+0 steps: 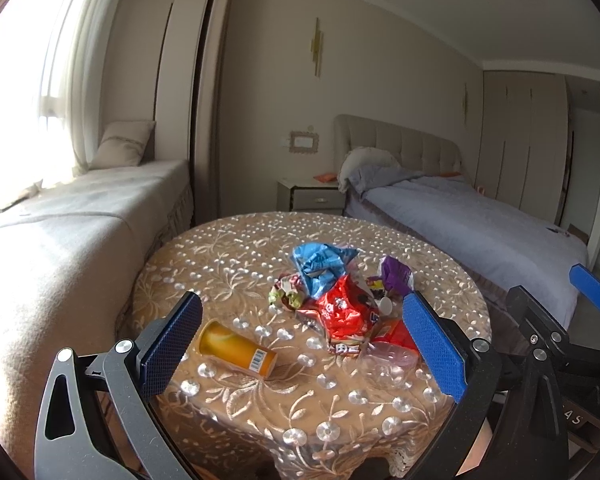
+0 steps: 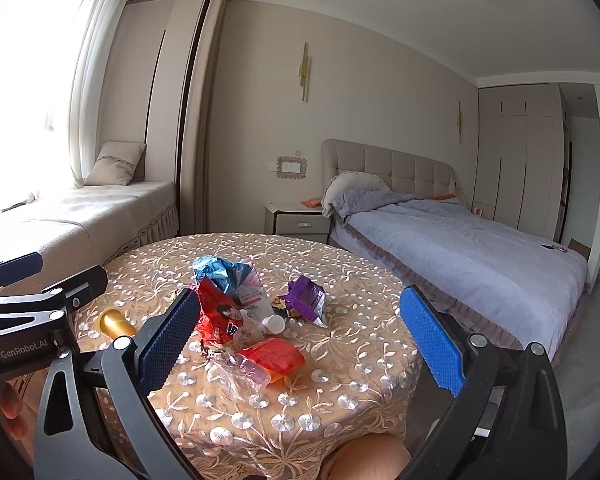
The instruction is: Collect trash
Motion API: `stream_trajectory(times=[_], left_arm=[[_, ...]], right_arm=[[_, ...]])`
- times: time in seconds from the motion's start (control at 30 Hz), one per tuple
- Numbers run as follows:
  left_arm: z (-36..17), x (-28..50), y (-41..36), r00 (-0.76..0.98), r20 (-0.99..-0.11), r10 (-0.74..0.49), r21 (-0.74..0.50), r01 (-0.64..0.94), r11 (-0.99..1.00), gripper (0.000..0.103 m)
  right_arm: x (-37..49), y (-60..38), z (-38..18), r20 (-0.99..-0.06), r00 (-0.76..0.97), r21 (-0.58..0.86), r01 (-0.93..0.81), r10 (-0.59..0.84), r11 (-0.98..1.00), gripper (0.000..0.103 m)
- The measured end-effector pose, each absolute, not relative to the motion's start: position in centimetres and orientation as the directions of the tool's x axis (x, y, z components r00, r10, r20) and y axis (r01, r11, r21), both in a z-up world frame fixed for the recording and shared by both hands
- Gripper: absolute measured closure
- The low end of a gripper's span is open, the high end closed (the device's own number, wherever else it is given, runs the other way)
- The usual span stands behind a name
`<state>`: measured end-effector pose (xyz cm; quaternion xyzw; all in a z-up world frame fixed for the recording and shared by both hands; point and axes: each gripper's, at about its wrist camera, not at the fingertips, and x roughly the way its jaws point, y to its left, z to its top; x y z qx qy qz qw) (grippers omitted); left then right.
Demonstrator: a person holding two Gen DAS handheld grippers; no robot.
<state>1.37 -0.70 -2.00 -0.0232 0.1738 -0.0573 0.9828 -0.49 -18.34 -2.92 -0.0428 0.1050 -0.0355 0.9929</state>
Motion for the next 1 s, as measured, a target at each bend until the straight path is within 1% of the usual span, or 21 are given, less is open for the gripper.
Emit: stream_trajectory(times=[0.27, 0.83, 1.0], left_arm=[[-2.1, 1.5, -0.9, 0.932, -0.344, -0.111, -0.055, 0.098, 0.994, 0.005], [-2.2, 1.7, -1.2, 0.929, -0.352, -0.11, -0.045, 0.1, 0.994, 0.005], [-1.9, 2.4, -1.6, 0.937, -0.343, -0.073, -0.008, 0.074, 0.997, 0.005]], right_arm=[[-0.3, -18.5, -2.9, -0.223, 0.972, -0.078, 0.052, -0.068, 0.996, 0.003], [0.0, -18.9, -3.0, -0.223, 0.971, -0.078, 0.073, -0.089, 0.994, 0.003], [0.9, -18.6, -2.6, -0.221, 0.972, -0.086, 0.06, -0.078, 0.995, 0.003]])
